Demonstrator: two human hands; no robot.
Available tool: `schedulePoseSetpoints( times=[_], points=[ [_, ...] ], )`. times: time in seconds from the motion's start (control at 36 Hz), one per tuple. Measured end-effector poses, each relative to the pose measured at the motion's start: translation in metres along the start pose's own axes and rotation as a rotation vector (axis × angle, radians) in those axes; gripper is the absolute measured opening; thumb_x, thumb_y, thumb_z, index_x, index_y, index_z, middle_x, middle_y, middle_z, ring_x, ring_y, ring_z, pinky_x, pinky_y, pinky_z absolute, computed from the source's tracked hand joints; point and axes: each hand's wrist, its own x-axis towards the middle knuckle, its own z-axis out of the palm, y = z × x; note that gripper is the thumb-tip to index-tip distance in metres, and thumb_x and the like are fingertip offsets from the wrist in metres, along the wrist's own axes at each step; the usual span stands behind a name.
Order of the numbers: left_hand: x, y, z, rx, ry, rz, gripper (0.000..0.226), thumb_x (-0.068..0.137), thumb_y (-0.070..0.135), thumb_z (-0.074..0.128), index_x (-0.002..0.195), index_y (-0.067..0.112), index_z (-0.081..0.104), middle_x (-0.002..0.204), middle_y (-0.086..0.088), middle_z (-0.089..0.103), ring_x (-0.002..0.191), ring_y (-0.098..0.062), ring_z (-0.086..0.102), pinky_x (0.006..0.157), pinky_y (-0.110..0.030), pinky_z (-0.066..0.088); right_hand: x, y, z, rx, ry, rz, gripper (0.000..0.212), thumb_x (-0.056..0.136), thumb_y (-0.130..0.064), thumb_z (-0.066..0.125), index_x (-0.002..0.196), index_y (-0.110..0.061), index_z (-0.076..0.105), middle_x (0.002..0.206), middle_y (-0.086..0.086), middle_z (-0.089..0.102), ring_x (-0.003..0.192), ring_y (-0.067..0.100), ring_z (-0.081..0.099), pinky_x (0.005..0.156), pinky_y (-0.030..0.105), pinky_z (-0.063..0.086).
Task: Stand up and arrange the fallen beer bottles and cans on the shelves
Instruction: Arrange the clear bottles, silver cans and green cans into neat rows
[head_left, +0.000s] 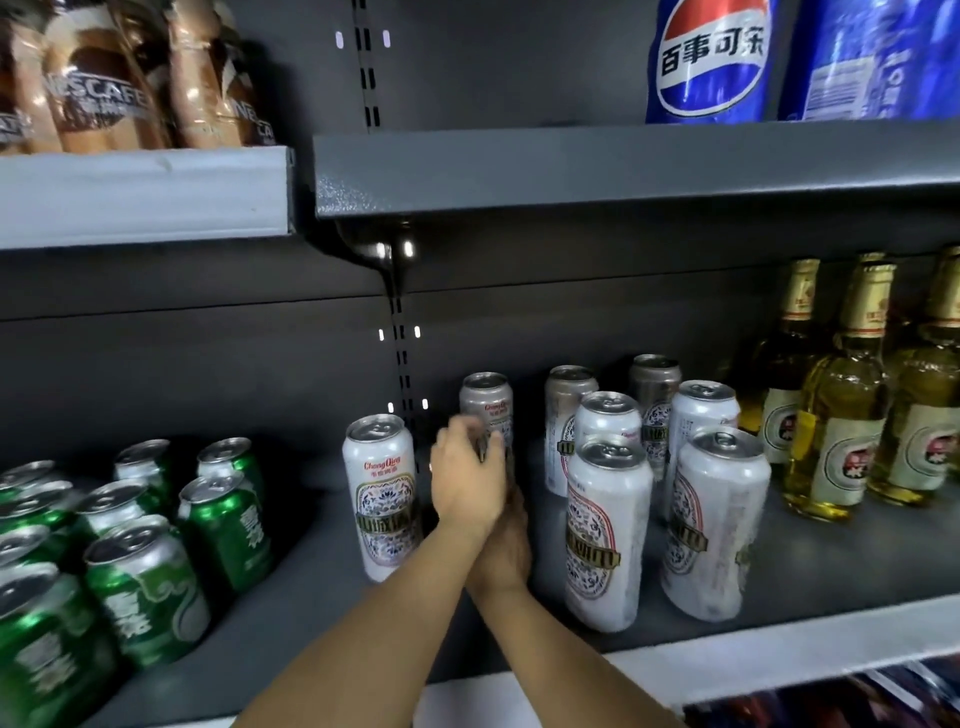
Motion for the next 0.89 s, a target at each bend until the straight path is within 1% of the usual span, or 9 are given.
schedulePoseSetpoints(
  times=[0.08, 0.17, 0.25, 0.31, 0.36, 0.47, 0.56, 0.72, 0.89],
  points=[
    [-0.021, 0.027, -0.016, -0.218, -0.131, 0.005, 0.019, 0.092, 0.039, 0.061, 0.089, 0.021, 0.063, 0.090, 0.000, 0.064, 0.085, -0.011, 0.059, 0.081, -0.026, 0.046, -0.017, -0.001, -0.007, -0.400, -0.189, -0.103, 0.054, 0.103, -0.035, 0.021, 0.149, -0.007, 0.021, 0.155, 0.017, 0.022, 0.144, 0.028, 0.020, 0.118, 0.034, 0.015],
    [-0.041, 0.054, -0.028, -0.423, -0.336, -0.032, 0.028, 0.090, 0.046, 0.061, 0.102, 0.021, 0.064, 0.099, -0.003, 0.066, 0.092, -0.008, 0.060, 0.081, -0.015, 0.045, -0.035, -0.018, -0.038, -0.511, -0.247, -0.090, 0.051, 0.103, -0.026, 0.036, 0.145, -0.002, 0.020, 0.153, 0.024, 0.023, 0.142, 0.027, 0.022, 0.113, 0.019, 0.017],
    [-0.058, 0.066, -0.030, -0.389, -0.524, -0.024, 0.042, 0.085, 0.047, 0.062, 0.121, 0.027, 0.054, 0.104, 0.006, 0.064, 0.094, -0.003, 0.058, 0.079, -0.014, 0.046, -0.046, -0.030, -0.054, -1.007, -0.205, -0.039, 0.097, 0.089, -0.050, 0.053, 0.140, 0.012, -0.001, 0.145, 0.039, 0.000, 0.141, 0.042, 0.001, 0.117, 0.045, 0.004],
    [-0.068, 0.068, -0.029, -0.349, -0.629, -0.045, 0.050, 0.083, 0.040, 0.072, 0.126, 0.033, 0.048, 0.110, 0.015, 0.062, 0.101, 0.002, 0.058, 0.088, -0.016, 0.048, -0.060, -0.014, -0.058, -0.829, -0.168, 0.069, 0.119, 0.076, -0.088, 0.024, 0.144, 0.003, -0.011, 0.153, 0.032, -0.010, 0.145, 0.027, -0.007, 0.117, 0.025, -0.014],
    [-0.075, 0.068, -0.027, -0.317, -0.697, -0.091, 0.072, 0.075, 0.033, 0.081, 0.134, 0.034, 0.040, 0.118, 0.015, 0.062, 0.109, -0.004, 0.058, 0.098, -0.028, 0.047, -0.066, -0.013, -0.060, -0.563, -0.264, 0.047, 0.078, 0.096, -0.063, 0.029, 0.149, -0.009, 0.011, 0.161, 0.015, 0.007, 0.139, 0.006, 0.013, 0.105, -0.001, 0.005],
    [-0.083, 0.074, -0.023, -0.204, -0.688, -0.145, 0.077, 0.077, 0.009, 0.076, 0.138, 0.029, 0.032, 0.121, 0.004, 0.059, 0.111, -0.015, 0.056, 0.100, -0.037, 0.046, -0.077, -0.028, -0.097, -0.628, -0.151, 0.019, 0.050, 0.101, -0.025, 0.045, 0.142, 0.000, 0.033, 0.151, 0.014, 0.035, 0.133, 0.029, 0.043, 0.107, 0.033, 0.039],
    [-0.084, 0.072, -0.017, -0.203, -0.597, -0.158, 0.071, 0.071, 0.005, 0.081, 0.129, 0.023, 0.044, 0.118, -0.001, 0.062, 0.110, -0.019, 0.059, 0.101, -0.043, 0.047, -0.112, 0.000, -0.102, -0.442, -0.323, -0.260, 0.031, 0.097, -0.012, 0.045, 0.125, -0.007, 0.057, 0.131, 0.010, 0.057, 0.122, 0.026, 0.050, 0.101, 0.033, 0.040],
    [-0.079, 0.064, -0.025, -0.288, -0.335, -0.170, 0.063, 0.055, 0.015, 0.087, 0.102, 0.032, 0.050, 0.101, 0.000, 0.068, 0.096, -0.020, 0.065, 0.092, -0.045, 0.053, -0.101, 0.032, -0.110, -0.334, 0.181, -0.463, 0.015, 0.057, -0.005, 0.049, 0.059, -0.018, 0.056, 0.062, -0.004, 0.054, 0.061, 0.018, 0.056, 0.047, 0.023, 0.043],
    [-0.060, 0.058, -0.045, -0.147, -0.179, -0.122, 0.068, 0.057, 0.028, 0.091, 0.106, 0.029, 0.045, 0.104, 0.001, 0.065, 0.096, -0.021, 0.064, 0.087, -0.046, 0.055, -0.086, 0.037, -0.107, -0.064, 0.225, -0.216, 0.016, 0.086, -0.018, 0.062, 0.097, -0.018, 0.051, 0.102, -0.001, 0.055, 0.098, 0.020, 0.054, 0.071, 0.033, 0.045]
  ],
)
